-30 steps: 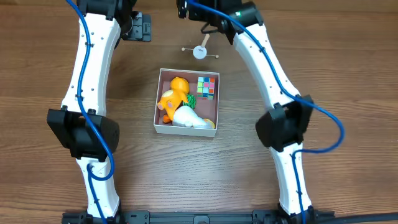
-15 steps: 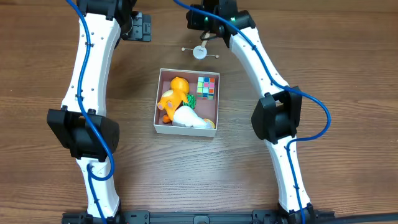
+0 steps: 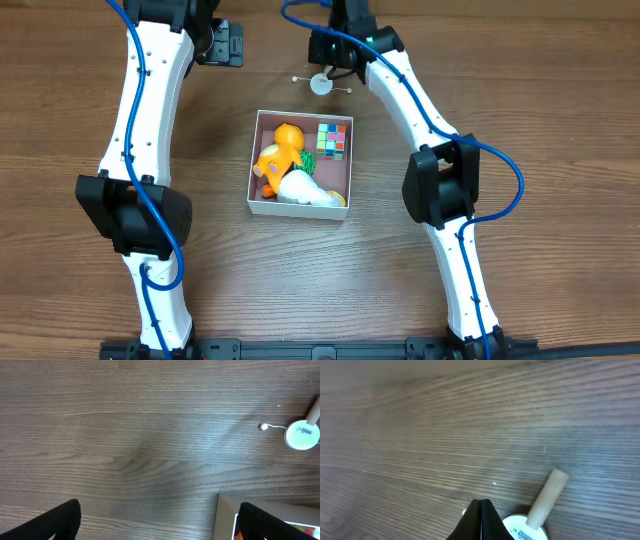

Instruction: Pack container

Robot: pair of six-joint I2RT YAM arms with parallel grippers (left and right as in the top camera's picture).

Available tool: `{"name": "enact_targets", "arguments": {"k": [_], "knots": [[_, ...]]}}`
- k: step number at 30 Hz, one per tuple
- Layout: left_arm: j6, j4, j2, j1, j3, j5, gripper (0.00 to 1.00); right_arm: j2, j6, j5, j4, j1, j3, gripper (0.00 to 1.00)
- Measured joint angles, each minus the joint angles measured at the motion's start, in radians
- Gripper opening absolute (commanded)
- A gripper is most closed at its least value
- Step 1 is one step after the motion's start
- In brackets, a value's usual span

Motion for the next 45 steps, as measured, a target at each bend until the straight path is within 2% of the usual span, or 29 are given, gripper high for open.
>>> {"name": "enact_targets", "arguments": {"k": [22,38,45], "knots": [[0.000,0.000,0.000,0.000,0.000,0.000,1.00,0.001,0.000,0.031,0.000,-0.001,-0.143,0.04],[0.000,0.000,0.000,0.000,0.000,0.000,1.00,0.001,0.000,0.038,-0.067,-0.062,-0.145,0.04],[0.000,0.000,0.000,0.000,0.000,0.000,1.00,0.002,-0.005,-0.066,0.060,-0.059,-0.146,0.04]]}}
